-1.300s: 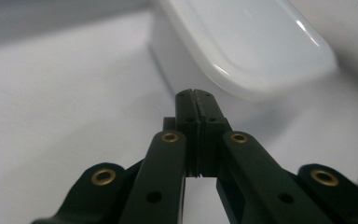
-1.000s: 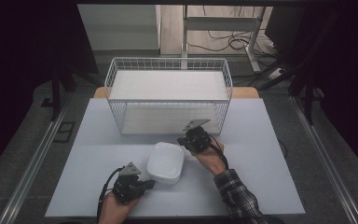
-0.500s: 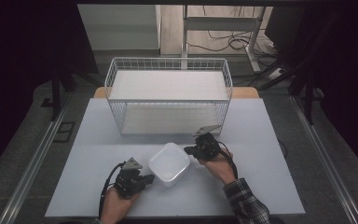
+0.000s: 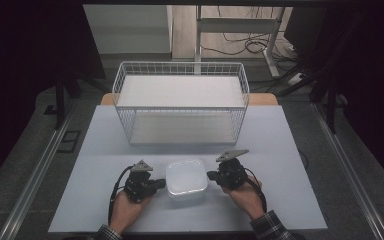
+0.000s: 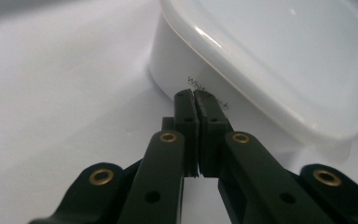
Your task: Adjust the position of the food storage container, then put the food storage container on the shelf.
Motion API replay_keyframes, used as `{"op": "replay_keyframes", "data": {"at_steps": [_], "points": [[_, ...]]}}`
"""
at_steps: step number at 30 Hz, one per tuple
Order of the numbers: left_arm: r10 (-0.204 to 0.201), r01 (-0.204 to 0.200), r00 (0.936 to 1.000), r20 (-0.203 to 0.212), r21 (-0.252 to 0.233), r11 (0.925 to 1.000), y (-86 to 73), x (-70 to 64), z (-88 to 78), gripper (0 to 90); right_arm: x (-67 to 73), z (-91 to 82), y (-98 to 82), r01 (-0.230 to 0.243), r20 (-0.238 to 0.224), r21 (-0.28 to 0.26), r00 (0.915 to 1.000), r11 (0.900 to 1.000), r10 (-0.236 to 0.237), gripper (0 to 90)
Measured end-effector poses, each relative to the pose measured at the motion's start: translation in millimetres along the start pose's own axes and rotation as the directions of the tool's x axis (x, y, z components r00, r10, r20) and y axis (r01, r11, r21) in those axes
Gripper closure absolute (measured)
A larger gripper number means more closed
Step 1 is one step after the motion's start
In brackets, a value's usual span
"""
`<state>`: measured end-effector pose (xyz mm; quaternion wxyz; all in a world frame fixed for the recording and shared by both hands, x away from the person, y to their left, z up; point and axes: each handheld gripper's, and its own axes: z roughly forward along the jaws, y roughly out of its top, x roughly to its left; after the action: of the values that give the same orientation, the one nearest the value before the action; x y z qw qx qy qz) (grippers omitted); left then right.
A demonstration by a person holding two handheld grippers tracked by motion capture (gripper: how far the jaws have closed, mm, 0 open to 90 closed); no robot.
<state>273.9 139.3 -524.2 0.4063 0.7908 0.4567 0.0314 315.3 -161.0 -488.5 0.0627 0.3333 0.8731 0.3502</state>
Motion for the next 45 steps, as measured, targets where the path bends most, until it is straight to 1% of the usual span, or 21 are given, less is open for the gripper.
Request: {"op": "replay_keyframes", "data": {"at_steps": [1, 4, 8, 11, 12, 13, 14, 16, 17, 18, 19, 20, 23, 24, 27, 28, 30, 36, 39, 42, 45], "points": [[0.000, 0.000, 1.0000, -0.004, -0.001, 1.0000, 0.5, 0.3, 0.5, 89.3, 4.3, 0.1, -2.6, 0.005, -0.005, 0.008, 1.0000, 1.000, -0.005, 88.9], [0.004, -0.004, 1.0000, 0.006, -0.007, 1.0000, 1.4, 2.0, 1.1, 88.9, 12.2, -1.1, -5.2, 0.034, 0.048, 0.015, 0.9982, 0.999, -0.034, 88.9], [0.018, -0.019, 0.9998, -0.012, -0.022, 0.9996, 0.1, 5.1, -10.0, 81.6, 9.6, -9.0, -10.0, 0.044, 0.073, -0.019, 0.9964, 0.999, -0.042, 88.4], [0.027, -0.028, 0.9992, -0.029, -0.030, 0.9991, -2.1, 6.2, -17.1, 67.2, 7.3, -17.6, -14.8, 0.036, 0.054, -0.053, 0.9980, 0.998, -0.033, 85.2], [0.031, -0.033, 0.9991, -0.029, -0.040, 0.9987, -3.5, 6.8, -20.2, 67.2, 6.9, -21.7, -17.6, 0.034, 0.055, -0.066, 0.9980, 0.997, -0.031, 83.0], [0.039, -0.040, 0.9989, -0.025, -0.054, 0.9977, -5.5, 7.4, -23.3, 59.9, 6.6, -25.5, -20.8, 0.038, 0.059, -0.077, 0.9977, 0.996, -0.033, 80.5], [0.042, -0.044, 0.9987, -0.028, -0.061, 0.9972, -7.3, 7.1, -25.1, 47.5, 6.0, -31.6, -27.4, 0.040, 0.061, -0.100, 0.9975, 0.994, -0.034, 74.5], [0.056, -0.057, 0.9980, -0.032, -0.061, 0.9965, -10.6, 6.3, -27.2, 38.1, 5.9, -33.3, -29.2, 0.041, 0.063, -0.105, 0.9974, 0.994, -0.035, 71.2], [0.071, -0.073, 0.9970, -0.031, -0.057, 0.9957, -15.0, 5.7, -28.6, 33.2, 6.0, -36.4, -33.4, 0.046, 0.067, -0.120, 0.9970, 0.992, -0.038, 56.9], [0.071, -0.073, 0.9970, -0.031, -0.057, 0.9957, -15.0, 5.7, -28.6, 29.8, 6.0, -36.4, -33.4, 0.046, 0.067, -0.120, 0.9970, 0.992, -0.038, 56.9], [0.076, -0.077, 0.9967, -0.027, -0.050, 0.9958, -17.6, 6.4, -28.7, 29.8, 5.8, -36.6, -35.4, 0.047, 0.067, -0.118, 0.9970, 0.992, -0.039, 48.2], [0.072, -0.073, 0.9971, -0.021, -0.045, 0.9963, -19.6, 7.5, -28.3, 25.1, 4.6, -34.9, -38.4, 0.055, 0.073, -0.114, 0.9962, 0.992, -0.047, 34.8], [0.060, -0.061, 0.9979, -0.024, -0.035, 0.9976, -21.9, 11.6, -26.0, 16.9, 0.3, -28.2, -46.0, 0.066, 0.098, -0.106, 0.9936, 0.992, -0.055, 15.8], [0.069, -0.070, 0.9972, -0.029, -0.031, 0.9970, -21.8, 12.4, -24.5, 11.7, -1.4, -25.3, -46.8, 0.055, 0.112, -0.101, 0.9927, 0.993, -0.044, 8.1], [0.083, -0.085, 0.9955, -0.046, -0.039, 0.9956, -22.2, 11.4, -23.4, 7.9, -1.4, -24.6, -46.4, 0.062, 0.111, -0.106, 0.9925, 0.992, -0.050, 5.1], [0.098, -0.100, 0.9944, -0.038, -0.050, 0.9937, -22.5, 11.2, -22.6, 5.8, -0.7, -25.1, -45.7, 0.069, 0.110, -0.115, 0.9924, 0.991, -0.056, 3.7], [0.124, -0.128, 0.9905, -0.060, -0.076, 0.9889, -22.8, 10.9, -22.4, 4.2, -1.0, -25.2, -45.2, 0.066, 0.103, -0.121, 0.9932, 0.990, -0.054, 3.2], [0.085, -0.087, 0.9959, -0.028, -0.057, 0.9946, -17.2, 13.1, -25.2, 4.6, -0.1, -24.4, -42.0, 0.051, 0.083, -0.145, 0.9958, 0.988, -0.039, 3.3], [0.086, -0.086, 0.9963, -0.011, -0.058, 0.9946, -13.2, 11.1, -26.5, 4.0, 2.9, -23.4, -38.0, 0.055, 0.096, -0.142, 0.9945, 0.988, -0.041, 1.7], [0.088, -0.089, 0.9959, -0.020, -0.055, 0.9945, -10.0, 9.3, -27.3, 2.7, 4.3, -23.4, -34.8, 0.044, 0.097, -0.139, 0.9948, 0.989, -0.031, 1.3], [0.086, -0.085, 0.9963, 0.010, -0.063, 0.9944, -6.2, 8.5, -29.4, 2.5, 4.9, -22.6, -29.3, 0.025, 0.096, -0.129, 0.9953, 0.991, -0.012, 1.3]]}}
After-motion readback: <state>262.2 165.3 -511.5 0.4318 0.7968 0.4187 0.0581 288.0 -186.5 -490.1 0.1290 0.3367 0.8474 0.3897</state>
